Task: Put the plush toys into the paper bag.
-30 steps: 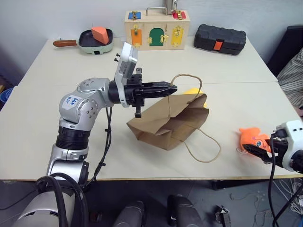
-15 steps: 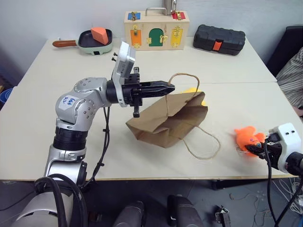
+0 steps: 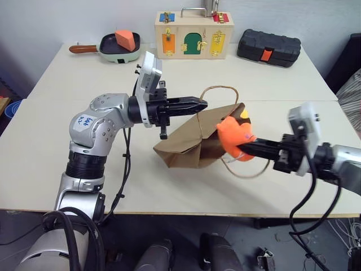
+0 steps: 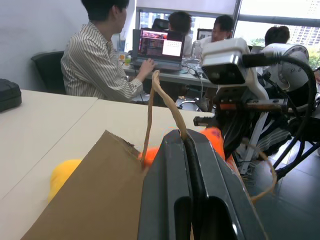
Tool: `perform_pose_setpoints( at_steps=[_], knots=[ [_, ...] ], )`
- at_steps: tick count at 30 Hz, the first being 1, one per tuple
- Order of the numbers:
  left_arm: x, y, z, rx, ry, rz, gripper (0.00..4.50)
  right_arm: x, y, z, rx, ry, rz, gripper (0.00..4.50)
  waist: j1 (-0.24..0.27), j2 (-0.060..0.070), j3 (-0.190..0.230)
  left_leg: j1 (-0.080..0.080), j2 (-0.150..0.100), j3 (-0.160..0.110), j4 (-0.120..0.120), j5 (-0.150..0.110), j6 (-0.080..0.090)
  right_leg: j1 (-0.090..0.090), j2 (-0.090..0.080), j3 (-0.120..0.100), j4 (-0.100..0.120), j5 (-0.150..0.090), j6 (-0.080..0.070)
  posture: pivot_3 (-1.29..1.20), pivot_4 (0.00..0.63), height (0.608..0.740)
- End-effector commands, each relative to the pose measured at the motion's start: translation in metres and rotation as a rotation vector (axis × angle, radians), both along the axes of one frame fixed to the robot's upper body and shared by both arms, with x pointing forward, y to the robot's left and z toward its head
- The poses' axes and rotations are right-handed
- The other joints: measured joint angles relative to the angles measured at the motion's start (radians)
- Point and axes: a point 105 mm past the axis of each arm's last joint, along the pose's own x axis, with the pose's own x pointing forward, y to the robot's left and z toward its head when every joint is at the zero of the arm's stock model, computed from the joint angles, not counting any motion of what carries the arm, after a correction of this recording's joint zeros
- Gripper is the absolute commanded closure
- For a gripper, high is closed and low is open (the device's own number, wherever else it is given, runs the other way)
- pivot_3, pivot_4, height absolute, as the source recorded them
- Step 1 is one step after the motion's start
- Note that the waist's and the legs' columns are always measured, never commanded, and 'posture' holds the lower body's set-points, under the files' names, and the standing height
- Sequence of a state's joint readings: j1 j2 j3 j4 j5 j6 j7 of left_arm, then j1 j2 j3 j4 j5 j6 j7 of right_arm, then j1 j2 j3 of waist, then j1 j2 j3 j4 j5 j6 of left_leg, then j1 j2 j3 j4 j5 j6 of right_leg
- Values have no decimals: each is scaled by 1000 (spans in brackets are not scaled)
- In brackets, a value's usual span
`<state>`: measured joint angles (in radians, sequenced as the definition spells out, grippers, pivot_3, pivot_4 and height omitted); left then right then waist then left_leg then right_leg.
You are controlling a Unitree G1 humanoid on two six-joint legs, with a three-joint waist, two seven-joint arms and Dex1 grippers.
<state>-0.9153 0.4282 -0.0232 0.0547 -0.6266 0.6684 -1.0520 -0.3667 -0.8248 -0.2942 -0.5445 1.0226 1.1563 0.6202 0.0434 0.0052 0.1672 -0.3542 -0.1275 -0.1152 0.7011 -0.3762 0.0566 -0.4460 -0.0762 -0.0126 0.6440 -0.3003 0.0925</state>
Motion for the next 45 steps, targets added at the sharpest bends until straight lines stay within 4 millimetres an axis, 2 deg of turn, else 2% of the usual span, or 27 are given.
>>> perform_pose_setpoints(
  at_steps=[1, 3, 6, 9, 13, 17, 19, 24, 27, 31, 35, 39, 43, 44, 45],
  knots=[
    [-4, -1, 14, -19, -58, -13, 4500, 12, 12, -10, -159, -86, -3, 4458, -1, 0, 0, 0, 0, 0, 0, 0, 0, 0, 0, 0, 0, 0, 0, 0, 150, 740],
    [-5, -4, 15, -24, -58, -24, 4500, 23, 19, -22, -286, -133, 3, 4458, -4, 0, 0, 0, 0, 0, 0, 0, 0, -1, 0, 0, 0, 0, 0, 0, 150, 740],
    [-7, -6, 16, -32, -57, -35, 4500, 30, 24, -34, -427, -190, 61, 4458, -13, 0, 0, 0, 0, 0, 0, 0, 0, -1, 0, 0, 0, 0, 0, 0, 150, 740],
    [-10, -9, 14, -31, -52, -56, 4500, 37, 33, -36, -456, -231, 108, 4458, -19, 0, 0, 0, 0, 0, 0, 0, 0, -1, 0, -1, 0, 0, 0, 0, 150, 740],
    [-15, -11, 10, -22, -33, -85, 4500, 47, 62, -19, -302, -212, 176, 4458, -26, -1, 0, 0, 1, 0, 0, 0, 0, -1, 1, 0, 0, 0, 0, 0, 150, 740],
    [-21, -13, 4, -10, -8, -116, 4500, 47, 78, -18, -124, -85, 247, 4458, -30, -1, 0, 0, 1, -1, -1, 0, -1, -1, 1, -1, 2, 0, 0, 0, 150, 740],
    [-24, -13, 2, -5, -4, -127, 4500, 58, 84, -19, 1, -3, 210, 4458, -30, -1, 0, 0, 1, -2, 0, 0, -1, -1, 1, -2, 2, 0, 0, 0, 150, 740],
    [-23, -12, 3, -11, -3, -113, 4500, 75, 92, -27, 150, 100, 108, 4458, -28, -1, 0, 0, 0, -2, 0, 0, -1, -1, 0, -3, 2, 0, 0, 0, 150, 740],
    [-21, -9, 5, -17, -10, -95, 4500, 81, 101, -38, 140, 88, 58, 4458, -39, -1, 0, 0, 0, -2, 0, 0, -1, -1, 0, -3, 3, 0, 0, 0, 150, 740],
    [-13, -1, 13, -51, -15, -32, 4500, 89, 106, -60, -31, -79, -1, 4458, -48, -1, 0, 0, 0, -2, 0, 0, -1, -1, 0, -4, 4, 0, 0, 0, 150, 740],
    [-3, 15, 13, -57, -8, 57, 4500, 87, 109, -65, -60, -152, 0, 3139, -52, -1, 0, 0, 0, -2, 0, 1, -1, -3, 1, -3, 5, 0, 0, 0, 150, 740],
    [4, 26, 11, -48, -10, 119, 4500, 72, 108, -58, -63, -172, 72, 1704, -55, -1, 0, 0, 0, -2, 0, 1, -2, -3, 0, -3, 7, 0, 0, 0, 150, 740],
    [8, 33, 9, -33, -14, 160, 4500, 55, 94, -40, -59, -194, 102, 299, -48, -1, 0, 0, 0, -3, 0, 1, -2, -3, 0, -3, 7, 0, 0, 0, 150, 740],
    [8, 34, 8, -30, -15, 164, 4500, 47, 86, -34, -68, -202, 119, 34, -46, -1, 0, 0, 0, -3, 0, 1, -2, -3, 0, -3, 7, 0, 0, 0, 150, 740],
    [8, 35, 8, -28, -16, 166, 4500, 39, 78, -27, -75, -209, 135, 34, -42, -1, 0, 0, 0, -3, 0, 1, -2, -3, 0, -3, 7, 0, 0, 0, 150, 740]
  ],
)
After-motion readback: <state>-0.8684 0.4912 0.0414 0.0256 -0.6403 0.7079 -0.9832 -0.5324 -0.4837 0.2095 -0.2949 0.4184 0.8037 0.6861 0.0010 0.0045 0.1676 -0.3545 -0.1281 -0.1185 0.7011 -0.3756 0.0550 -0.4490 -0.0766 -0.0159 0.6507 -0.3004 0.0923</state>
